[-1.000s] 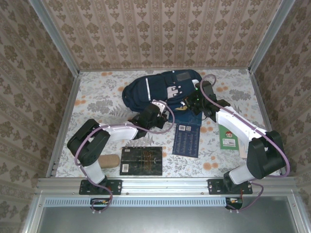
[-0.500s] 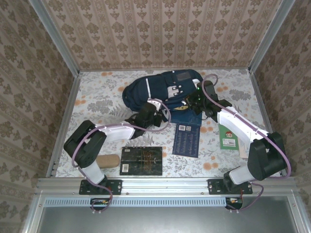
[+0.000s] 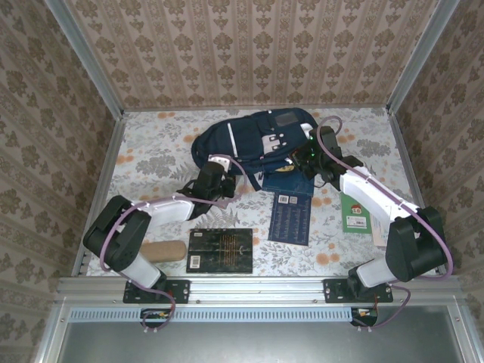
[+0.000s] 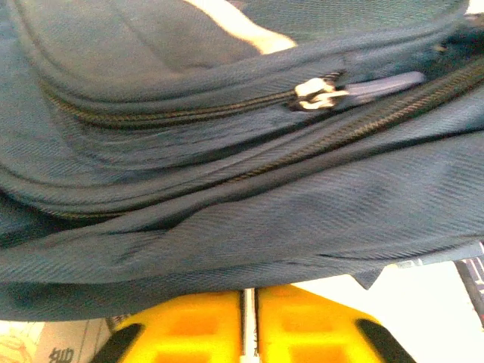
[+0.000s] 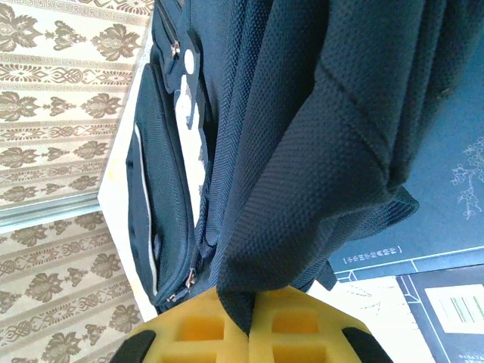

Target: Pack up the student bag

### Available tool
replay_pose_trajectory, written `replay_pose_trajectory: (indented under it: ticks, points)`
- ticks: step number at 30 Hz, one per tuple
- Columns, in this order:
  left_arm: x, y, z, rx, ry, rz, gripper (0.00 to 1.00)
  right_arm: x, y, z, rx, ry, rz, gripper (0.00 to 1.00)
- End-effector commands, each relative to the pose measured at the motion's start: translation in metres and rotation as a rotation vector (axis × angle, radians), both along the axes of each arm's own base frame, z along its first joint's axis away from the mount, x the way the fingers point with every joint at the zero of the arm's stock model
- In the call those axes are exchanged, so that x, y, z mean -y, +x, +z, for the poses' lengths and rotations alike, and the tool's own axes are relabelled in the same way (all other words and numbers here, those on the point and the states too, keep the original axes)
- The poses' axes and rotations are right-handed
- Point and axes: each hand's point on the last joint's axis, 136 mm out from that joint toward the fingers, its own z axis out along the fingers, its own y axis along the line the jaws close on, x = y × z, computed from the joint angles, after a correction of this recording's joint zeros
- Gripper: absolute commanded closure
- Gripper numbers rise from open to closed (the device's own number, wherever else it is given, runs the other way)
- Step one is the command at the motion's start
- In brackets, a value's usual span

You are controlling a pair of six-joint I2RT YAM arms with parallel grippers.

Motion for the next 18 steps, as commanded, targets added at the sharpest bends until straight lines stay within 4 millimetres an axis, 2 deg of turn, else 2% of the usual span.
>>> replay_pose_trajectory:
  ticks: [1,3,9,17,18]
  points:
    - [0.023,-0.010,0.021,0.055,-0.054,-0.083,0.75,-0.008,-0.006,0.027,0.048,0.060,0.037,1.00]
    - [0.034,-0.014,0.023,0.065,-0.051,-0.111,0.71,-0.010,-0.005,0.031,0.053,0.069,0.043,1.00]
    - [0.063,-0.016,0.015,0.080,-0.044,-0.166,0.71,-0.013,-0.006,0.036,0.053,0.083,0.056,1.00]
    - [0.081,-0.013,-0.003,0.096,-0.007,-0.200,0.67,-0.013,-0.008,0.036,0.036,0.088,0.051,0.99]
    - [0.082,-0.013,-0.004,0.096,-0.004,-0.201,0.66,-0.011,-0.010,0.046,0.058,0.091,0.053,0.99]
